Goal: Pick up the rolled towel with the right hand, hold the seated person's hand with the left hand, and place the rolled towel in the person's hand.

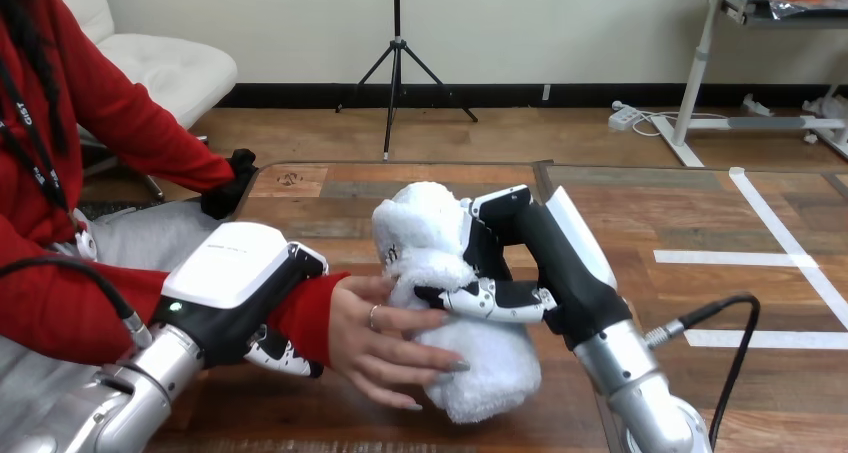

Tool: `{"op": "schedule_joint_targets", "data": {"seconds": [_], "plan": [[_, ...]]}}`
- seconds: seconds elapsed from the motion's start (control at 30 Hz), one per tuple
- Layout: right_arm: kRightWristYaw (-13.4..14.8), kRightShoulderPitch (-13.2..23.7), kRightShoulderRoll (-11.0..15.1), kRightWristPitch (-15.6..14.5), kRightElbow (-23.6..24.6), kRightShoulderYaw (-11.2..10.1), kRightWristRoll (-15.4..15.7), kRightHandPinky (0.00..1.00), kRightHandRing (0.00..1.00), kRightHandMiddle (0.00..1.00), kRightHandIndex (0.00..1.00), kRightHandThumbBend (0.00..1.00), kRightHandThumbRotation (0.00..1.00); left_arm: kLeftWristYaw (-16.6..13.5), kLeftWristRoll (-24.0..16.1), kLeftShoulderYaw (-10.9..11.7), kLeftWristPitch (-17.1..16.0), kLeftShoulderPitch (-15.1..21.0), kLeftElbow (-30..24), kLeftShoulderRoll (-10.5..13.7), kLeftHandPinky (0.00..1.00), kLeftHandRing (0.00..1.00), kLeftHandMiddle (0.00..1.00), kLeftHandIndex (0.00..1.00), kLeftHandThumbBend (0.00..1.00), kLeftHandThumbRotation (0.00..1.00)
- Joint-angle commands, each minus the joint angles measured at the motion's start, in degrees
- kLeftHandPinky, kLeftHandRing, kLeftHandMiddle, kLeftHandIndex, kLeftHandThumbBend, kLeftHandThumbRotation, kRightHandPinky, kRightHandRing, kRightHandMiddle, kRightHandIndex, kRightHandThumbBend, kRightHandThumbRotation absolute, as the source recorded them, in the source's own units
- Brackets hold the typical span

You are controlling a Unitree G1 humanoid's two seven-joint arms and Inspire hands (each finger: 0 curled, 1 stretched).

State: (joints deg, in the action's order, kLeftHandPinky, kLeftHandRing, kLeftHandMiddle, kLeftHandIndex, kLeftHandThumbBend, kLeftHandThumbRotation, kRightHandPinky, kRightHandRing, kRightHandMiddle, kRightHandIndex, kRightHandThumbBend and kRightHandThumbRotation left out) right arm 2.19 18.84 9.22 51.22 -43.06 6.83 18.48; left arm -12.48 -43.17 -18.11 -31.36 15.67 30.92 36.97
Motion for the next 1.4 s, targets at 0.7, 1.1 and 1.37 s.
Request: {"op": "schedule_joint_targets", "data": {"seconds": [0.7, 1.1, 1.37], "plan": [[-2.4, 0.2, -1.6, 0.7, 33.9, -0.3, -4.5, 0.02, 0.06, 0.09, 0.09, 0.59, 0.00, -3.4, 3.4, 2.5, -6.1, 9.2, -7.1, -3.3, 0.29, 0.32, 0.37, 0.39, 0.86, 0.03], [-2.1, 0.7, -2.7, 0.9, 32.7, 0.1, -4.7, 0.02, 0.06, 0.09, 0.09, 0.59, 0.00, -3.2, 3.6, 2.5, -6.5, 9.7, -6.3, -3.7, 0.29, 0.32, 0.37, 0.39, 0.86, 0.04], [-2.2, 1.7, -3.2, 1.4, 31.2, 0.6, -5.2, 0.02, 0.06, 0.09, 0.09, 0.59, 0.00, -2.7, 3.7, 2.6, -6.4, 9.9, -6.5, -3.8, 0.29, 0.32, 0.37, 0.39, 0.85, 0.05]]}}
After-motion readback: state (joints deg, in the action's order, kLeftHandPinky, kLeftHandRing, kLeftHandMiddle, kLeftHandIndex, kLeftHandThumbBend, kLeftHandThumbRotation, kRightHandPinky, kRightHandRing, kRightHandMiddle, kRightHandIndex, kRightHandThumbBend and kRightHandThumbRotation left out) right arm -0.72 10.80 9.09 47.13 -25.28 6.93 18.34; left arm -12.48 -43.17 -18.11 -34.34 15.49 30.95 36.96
